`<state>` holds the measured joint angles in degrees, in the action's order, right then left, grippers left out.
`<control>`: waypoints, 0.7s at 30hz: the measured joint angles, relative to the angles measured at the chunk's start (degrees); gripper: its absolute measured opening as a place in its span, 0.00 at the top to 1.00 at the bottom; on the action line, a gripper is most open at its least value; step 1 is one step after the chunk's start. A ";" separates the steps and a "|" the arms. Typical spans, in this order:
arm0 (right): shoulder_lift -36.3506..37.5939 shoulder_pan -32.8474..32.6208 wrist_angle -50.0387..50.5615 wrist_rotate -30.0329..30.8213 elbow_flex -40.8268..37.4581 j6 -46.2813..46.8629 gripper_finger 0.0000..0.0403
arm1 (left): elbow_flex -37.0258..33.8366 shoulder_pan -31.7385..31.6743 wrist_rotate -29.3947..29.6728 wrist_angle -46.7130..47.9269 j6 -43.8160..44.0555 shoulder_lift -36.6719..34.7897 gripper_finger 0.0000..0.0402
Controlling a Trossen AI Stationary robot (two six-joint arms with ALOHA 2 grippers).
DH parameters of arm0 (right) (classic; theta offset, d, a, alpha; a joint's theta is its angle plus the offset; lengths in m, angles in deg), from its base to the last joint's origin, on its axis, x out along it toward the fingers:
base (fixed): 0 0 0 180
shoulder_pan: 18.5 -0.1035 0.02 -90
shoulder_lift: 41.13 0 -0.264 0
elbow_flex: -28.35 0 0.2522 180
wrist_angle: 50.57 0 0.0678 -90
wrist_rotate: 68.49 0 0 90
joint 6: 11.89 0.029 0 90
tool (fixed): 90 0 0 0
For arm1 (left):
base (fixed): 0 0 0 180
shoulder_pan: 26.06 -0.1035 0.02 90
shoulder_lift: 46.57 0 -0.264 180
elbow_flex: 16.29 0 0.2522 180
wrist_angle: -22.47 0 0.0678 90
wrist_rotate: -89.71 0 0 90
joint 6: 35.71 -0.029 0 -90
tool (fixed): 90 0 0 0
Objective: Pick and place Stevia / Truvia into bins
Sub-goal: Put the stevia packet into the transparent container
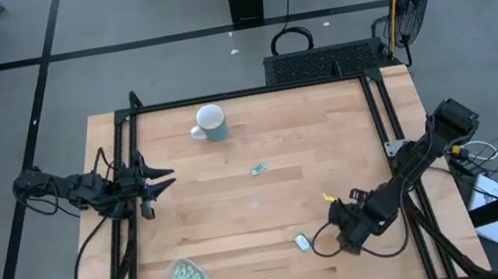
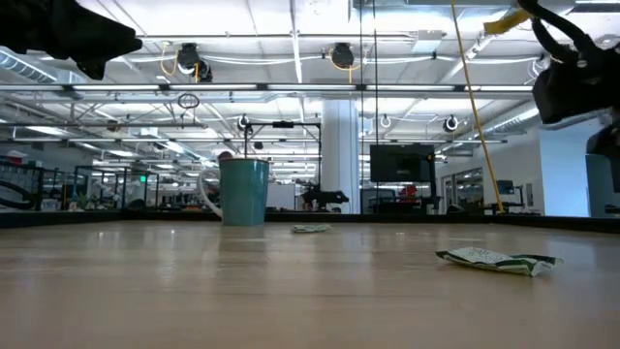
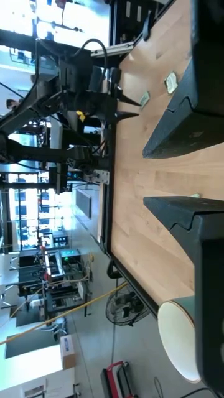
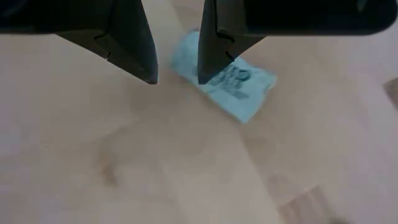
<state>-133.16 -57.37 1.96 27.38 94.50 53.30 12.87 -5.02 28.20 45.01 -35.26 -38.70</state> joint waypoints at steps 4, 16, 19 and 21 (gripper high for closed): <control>0.12 -0.16 -4.89 -1.73 -2.49 -0.11 0.73 | 0.00 0.00 0.00 0.01 0.00 -0.01 0.72; 0.15 -0.26 -6.93 -2.16 -3.44 -4.78 0.77 | -0.02 -0.02 0.00 0.01 0.00 0.00 0.72; 0.15 -0.26 -6.94 -1.90 -3.49 -6.96 0.85 | -0.02 0.00 0.00 0.01 0.00 -0.01 0.72; 0.11 -0.26 -7.47 -1.88 -3.49 -8.53 0.92 | -0.02 -0.02 0.00 0.01 0.00 -0.01 0.72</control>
<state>-133.05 -57.63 -5.51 25.50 91.02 44.77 12.85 -5.03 28.20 45.02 -35.26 -38.71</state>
